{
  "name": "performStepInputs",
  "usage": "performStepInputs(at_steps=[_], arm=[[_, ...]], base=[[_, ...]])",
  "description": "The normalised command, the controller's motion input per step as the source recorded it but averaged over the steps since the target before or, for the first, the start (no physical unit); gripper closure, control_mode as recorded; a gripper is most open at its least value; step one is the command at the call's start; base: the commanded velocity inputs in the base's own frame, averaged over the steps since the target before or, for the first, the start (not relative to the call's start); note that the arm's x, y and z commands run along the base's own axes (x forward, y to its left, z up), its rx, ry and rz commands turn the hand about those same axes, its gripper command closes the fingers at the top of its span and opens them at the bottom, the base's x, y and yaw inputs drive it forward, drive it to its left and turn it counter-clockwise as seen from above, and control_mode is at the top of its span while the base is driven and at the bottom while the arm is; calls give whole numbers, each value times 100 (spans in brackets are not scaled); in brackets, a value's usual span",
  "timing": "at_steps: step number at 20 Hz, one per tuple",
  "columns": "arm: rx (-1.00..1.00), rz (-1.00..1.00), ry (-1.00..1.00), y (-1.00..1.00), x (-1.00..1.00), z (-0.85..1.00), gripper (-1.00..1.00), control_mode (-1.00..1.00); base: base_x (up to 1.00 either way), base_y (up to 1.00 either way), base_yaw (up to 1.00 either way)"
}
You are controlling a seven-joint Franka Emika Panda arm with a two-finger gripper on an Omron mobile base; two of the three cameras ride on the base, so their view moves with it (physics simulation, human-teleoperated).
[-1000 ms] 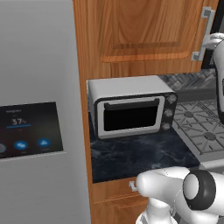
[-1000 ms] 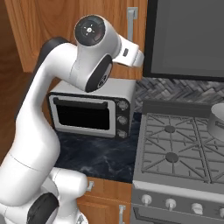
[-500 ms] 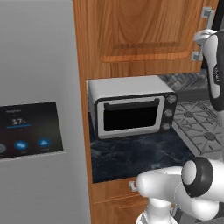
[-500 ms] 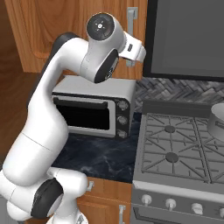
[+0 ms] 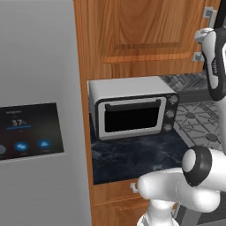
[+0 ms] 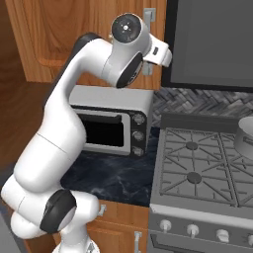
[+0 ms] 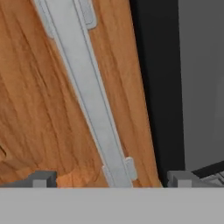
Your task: Open the cabinet and move the ladle to the pot. Then close the cabinet.
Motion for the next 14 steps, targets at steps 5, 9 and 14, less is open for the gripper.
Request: performStepInputs(at_steps=[5,9,14], arm=[[3,0,0,-9,44,0,-100,-100],[5,1,0,-8,42,0,-100,-100],[3,2,1,-1,39,0,100,-100]], base=[[0,0,0],[0,0,0],[0,0,0]])
